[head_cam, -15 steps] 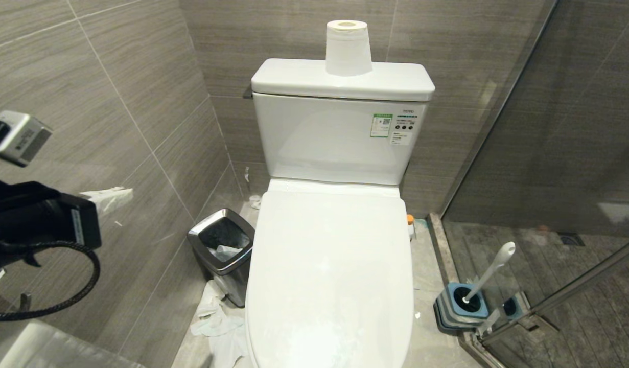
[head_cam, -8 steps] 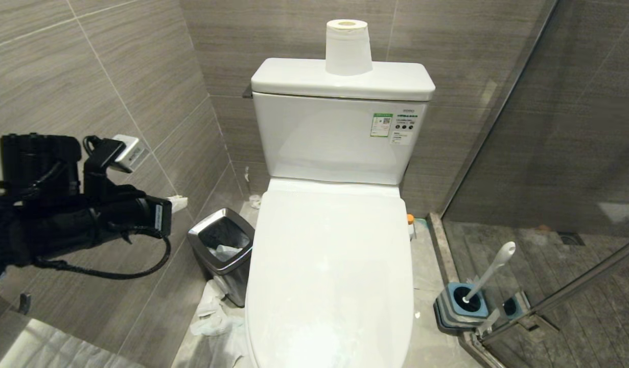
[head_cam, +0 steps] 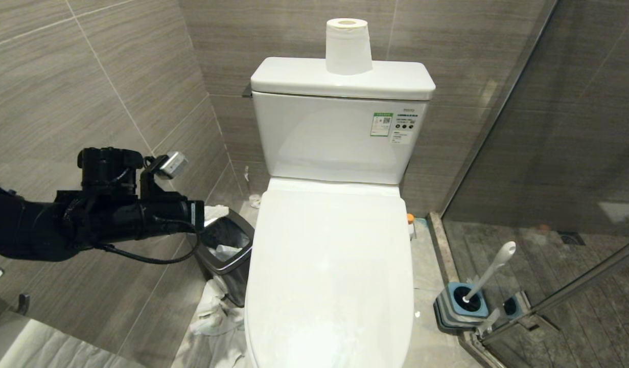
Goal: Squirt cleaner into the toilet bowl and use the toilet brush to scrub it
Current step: Use the left hand to lift the toilet lid slightly
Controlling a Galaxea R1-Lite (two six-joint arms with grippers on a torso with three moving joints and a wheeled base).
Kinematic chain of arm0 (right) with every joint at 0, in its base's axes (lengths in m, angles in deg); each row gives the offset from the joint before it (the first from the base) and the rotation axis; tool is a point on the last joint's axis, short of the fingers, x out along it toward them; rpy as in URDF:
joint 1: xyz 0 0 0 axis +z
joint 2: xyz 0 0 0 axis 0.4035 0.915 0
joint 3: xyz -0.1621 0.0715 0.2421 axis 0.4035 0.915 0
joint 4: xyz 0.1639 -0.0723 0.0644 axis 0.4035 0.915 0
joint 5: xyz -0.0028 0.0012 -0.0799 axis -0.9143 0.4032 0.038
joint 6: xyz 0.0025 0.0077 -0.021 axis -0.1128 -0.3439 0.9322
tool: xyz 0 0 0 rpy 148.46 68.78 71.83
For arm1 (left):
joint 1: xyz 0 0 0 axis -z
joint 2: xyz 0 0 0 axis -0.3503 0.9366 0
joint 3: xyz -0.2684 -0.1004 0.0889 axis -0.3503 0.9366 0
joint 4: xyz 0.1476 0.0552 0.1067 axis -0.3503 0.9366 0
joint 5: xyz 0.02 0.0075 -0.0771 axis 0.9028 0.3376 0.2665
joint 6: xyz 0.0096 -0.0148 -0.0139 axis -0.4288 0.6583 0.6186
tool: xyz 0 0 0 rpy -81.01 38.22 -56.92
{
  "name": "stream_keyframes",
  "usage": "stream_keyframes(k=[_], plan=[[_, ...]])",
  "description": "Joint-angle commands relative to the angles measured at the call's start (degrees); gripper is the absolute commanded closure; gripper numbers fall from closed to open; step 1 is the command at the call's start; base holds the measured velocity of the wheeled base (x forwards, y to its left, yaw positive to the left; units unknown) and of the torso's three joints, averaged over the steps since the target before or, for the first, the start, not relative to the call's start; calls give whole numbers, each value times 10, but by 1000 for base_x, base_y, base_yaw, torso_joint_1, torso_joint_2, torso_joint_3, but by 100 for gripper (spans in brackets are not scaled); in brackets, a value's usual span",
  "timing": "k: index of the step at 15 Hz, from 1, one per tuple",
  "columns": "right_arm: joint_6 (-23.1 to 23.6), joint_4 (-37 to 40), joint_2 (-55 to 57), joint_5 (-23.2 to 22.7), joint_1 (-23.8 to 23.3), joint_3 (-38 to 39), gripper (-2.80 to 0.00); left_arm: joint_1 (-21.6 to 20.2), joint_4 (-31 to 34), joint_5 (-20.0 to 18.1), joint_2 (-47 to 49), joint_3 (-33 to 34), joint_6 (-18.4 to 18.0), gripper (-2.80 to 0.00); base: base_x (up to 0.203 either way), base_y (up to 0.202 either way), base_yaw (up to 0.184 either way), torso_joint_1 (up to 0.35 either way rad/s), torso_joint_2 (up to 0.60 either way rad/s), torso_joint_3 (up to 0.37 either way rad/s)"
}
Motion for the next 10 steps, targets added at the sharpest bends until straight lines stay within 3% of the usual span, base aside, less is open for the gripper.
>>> stream_keyframes(k=[1, 4, 5, 7, 10], plan=[[0, 0, 0, 0, 0, 7, 0, -8, -32, -64, 35, -1, 70, 0, 0, 0, 0, 0, 0, 0], [0, 0, 0, 0, 0, 7, 0, -29, -167, -86, 98, 7, 152, 0, 0, 0, 0, 0, 0, 0], [0, 0, 0, 0, 0, 7, 0, -46, -199, -123, 113, 18, 164, 0, 0, 0, 0, 0, 0, 0], [0, 0, 0, 0, 0, 7, 0, -79, -213, -226, 123, 44, 176, 0, 0, 0, 0, 0, 0, 0], [-1, 0, 0, 0, 0, 7, 0, -111, -249, -271, 161, 53, 178, 0, 0, 0, 0, 0, 0, 0]])
